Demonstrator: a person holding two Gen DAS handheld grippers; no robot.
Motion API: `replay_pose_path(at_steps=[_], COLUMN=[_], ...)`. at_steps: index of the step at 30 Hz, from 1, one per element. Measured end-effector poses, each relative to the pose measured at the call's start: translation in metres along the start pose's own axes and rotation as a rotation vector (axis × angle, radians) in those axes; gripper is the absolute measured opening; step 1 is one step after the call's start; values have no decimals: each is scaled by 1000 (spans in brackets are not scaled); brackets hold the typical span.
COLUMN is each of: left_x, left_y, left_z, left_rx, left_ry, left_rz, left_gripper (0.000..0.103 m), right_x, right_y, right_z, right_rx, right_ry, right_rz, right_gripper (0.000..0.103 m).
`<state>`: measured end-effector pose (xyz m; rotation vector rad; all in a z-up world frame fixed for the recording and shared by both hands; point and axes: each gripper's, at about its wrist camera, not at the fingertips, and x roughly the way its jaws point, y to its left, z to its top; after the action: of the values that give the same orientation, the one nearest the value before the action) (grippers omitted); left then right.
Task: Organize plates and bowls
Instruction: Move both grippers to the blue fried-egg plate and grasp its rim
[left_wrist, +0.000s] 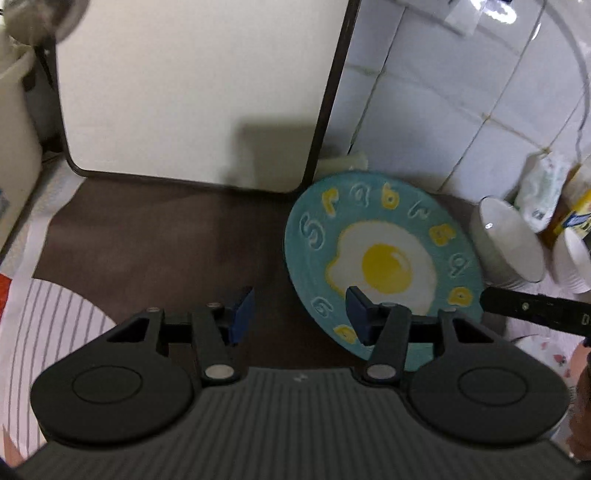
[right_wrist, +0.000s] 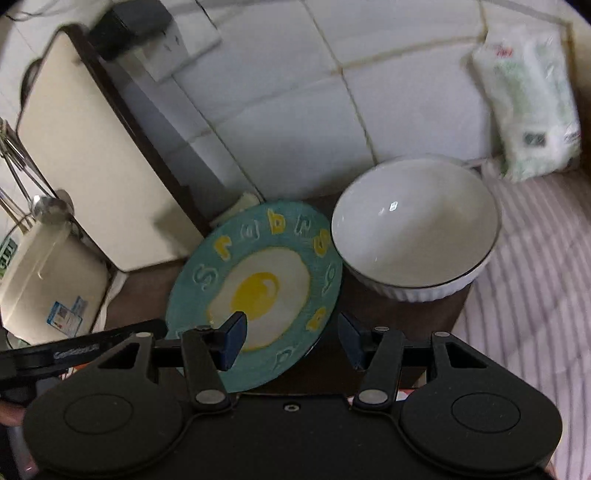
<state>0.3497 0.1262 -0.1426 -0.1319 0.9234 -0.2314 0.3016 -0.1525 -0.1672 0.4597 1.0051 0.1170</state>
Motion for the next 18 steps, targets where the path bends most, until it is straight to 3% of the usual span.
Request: replay_pose_path(at_steps=[4, 6, 10, 14, 18], left_x=[16, 23, 36, 41, 40], left_y=[-2, -1, 6, 9, 8], left_z=[2, 5, 7, 5, -3], left_rx=[10, -8, -85, -172, -206], left_ry=[20, 27, 58, 72, 30], left_rz=[6, 16, -19, -63, -56], left_gripper=[50, 34, 22, 18, 17], right_x=[12, 16, 24, 36, 36], right_y=[2, 3, -1, -2, -4], right_z=[3, 5, 6, 5, 3], right_rx=[-12, -9, 3, 18, 6], right_ry=[11, 22, 50, 77, 64], right_rz=[-17, -9, -18, -35, -72], right_gripper=[60, 62, 59, 36, 23])
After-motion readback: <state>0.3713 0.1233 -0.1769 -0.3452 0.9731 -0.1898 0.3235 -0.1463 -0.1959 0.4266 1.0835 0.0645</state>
